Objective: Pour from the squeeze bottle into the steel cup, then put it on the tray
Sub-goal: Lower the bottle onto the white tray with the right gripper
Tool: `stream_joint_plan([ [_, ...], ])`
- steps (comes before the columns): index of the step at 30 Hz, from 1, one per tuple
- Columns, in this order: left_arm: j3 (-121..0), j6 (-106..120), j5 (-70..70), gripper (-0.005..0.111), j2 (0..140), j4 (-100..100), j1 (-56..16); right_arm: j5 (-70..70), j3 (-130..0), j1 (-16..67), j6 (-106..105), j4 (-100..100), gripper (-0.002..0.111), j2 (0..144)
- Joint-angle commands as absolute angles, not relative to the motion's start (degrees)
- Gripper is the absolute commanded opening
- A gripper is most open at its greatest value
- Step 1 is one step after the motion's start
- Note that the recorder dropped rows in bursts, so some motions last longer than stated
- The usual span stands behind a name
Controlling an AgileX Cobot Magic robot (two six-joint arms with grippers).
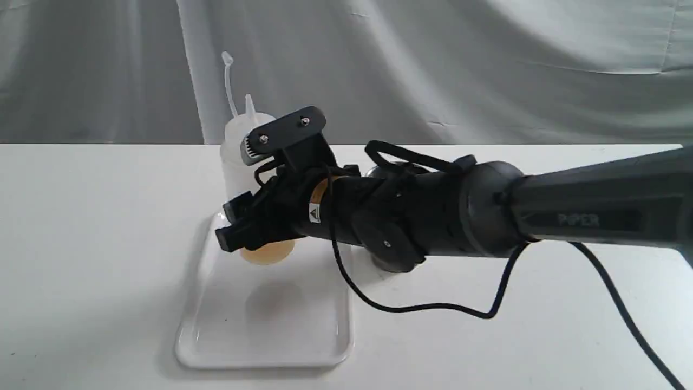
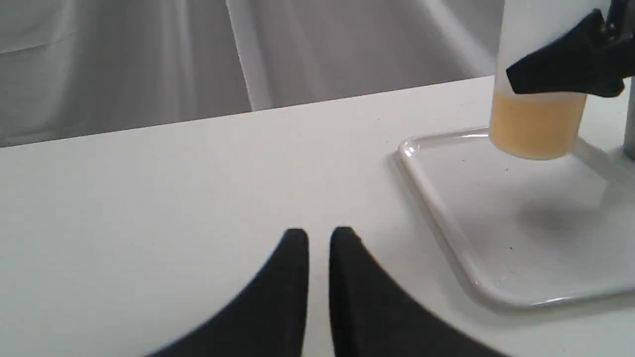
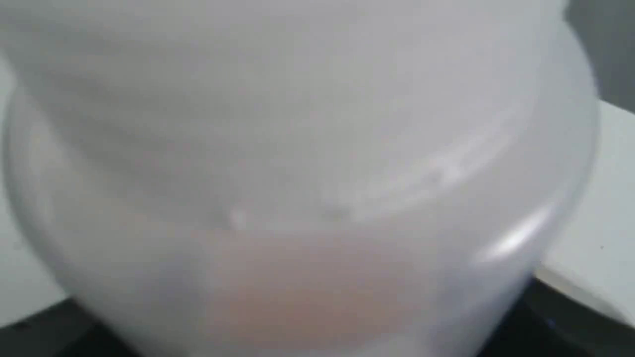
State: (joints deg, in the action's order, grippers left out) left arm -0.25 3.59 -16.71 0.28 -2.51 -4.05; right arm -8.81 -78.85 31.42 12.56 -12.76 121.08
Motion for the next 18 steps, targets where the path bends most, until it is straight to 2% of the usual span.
stream_joint_plan([
  [1, 0.00, 3.49, -16.34, 0.008, 0.00, -2.54, -4.23, -9.62, -79.43, 31.41, 11.83, -11.52, 0.043, 121.47],
  [18, 0.00, 3.49, -16.34, 0.008, 0.00, -2.54, -4.23, -9.62, -79.43, 31.41, 11.83, -9.84, 0.043, 124.25],
])
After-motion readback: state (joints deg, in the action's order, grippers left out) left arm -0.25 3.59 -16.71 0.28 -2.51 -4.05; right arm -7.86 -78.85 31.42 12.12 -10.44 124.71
